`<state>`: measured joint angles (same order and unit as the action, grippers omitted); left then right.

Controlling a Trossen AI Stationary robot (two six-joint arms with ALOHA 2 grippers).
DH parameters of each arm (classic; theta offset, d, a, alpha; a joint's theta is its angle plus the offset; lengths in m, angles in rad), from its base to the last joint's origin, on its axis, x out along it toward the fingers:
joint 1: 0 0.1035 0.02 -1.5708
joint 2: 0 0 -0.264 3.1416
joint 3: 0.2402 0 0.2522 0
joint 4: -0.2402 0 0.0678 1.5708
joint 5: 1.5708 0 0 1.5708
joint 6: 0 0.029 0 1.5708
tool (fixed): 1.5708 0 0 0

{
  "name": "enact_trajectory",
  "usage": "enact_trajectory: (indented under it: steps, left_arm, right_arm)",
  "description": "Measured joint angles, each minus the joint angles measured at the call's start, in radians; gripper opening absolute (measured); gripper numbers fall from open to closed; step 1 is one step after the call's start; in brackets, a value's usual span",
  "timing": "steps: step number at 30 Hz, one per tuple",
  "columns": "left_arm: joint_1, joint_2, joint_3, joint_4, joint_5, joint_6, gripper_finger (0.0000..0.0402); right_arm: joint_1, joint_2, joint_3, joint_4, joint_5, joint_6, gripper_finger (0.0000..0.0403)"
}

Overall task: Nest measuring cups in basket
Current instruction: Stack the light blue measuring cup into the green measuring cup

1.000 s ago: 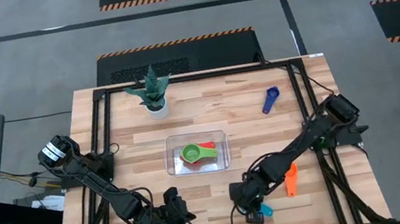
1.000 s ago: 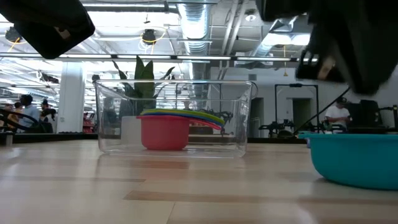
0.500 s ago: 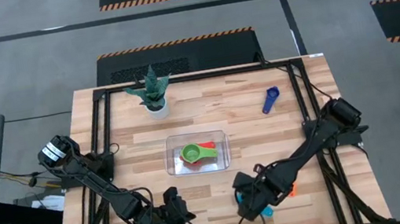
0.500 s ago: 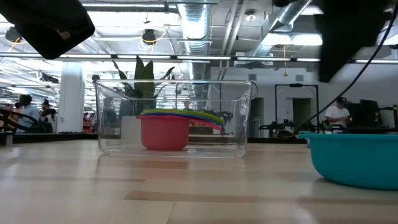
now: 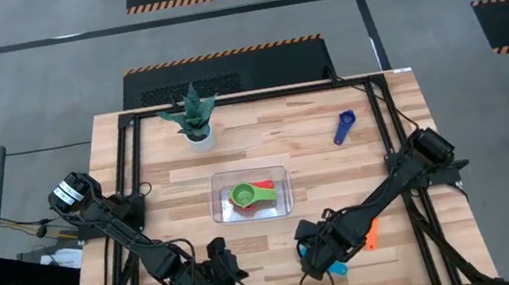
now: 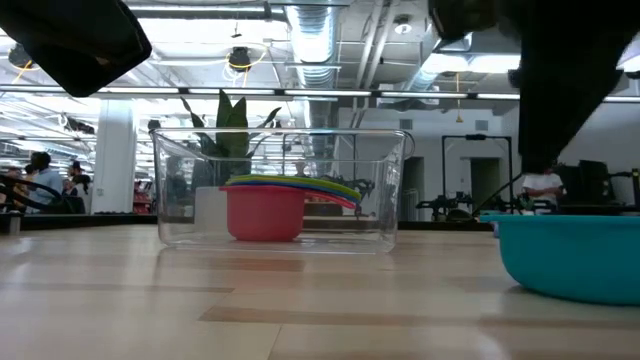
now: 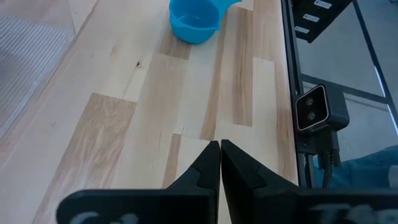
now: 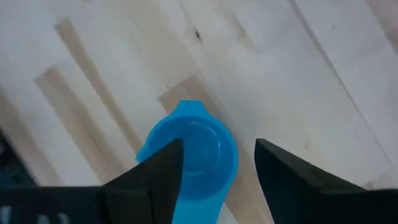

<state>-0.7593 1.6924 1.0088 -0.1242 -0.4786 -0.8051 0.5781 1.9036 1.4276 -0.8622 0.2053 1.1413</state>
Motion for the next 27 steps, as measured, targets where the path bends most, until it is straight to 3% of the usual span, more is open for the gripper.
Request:
enact_trajectory:
  steps: [7,27]
  left_arm:
    - [0.000,0.000,0.000,0.000,-0.001,0.000,0.0000]
    - [0.000,0.000,0.000,0.002,-0.004,-0.001,0.0000]
  right_arm:
    - [0.003,0.060,0.000,0.005,-0.025,-0.010,0.0226]
    - [0.011,0.065,0.000,-0.048,-0.050,-0.016,0.0221]
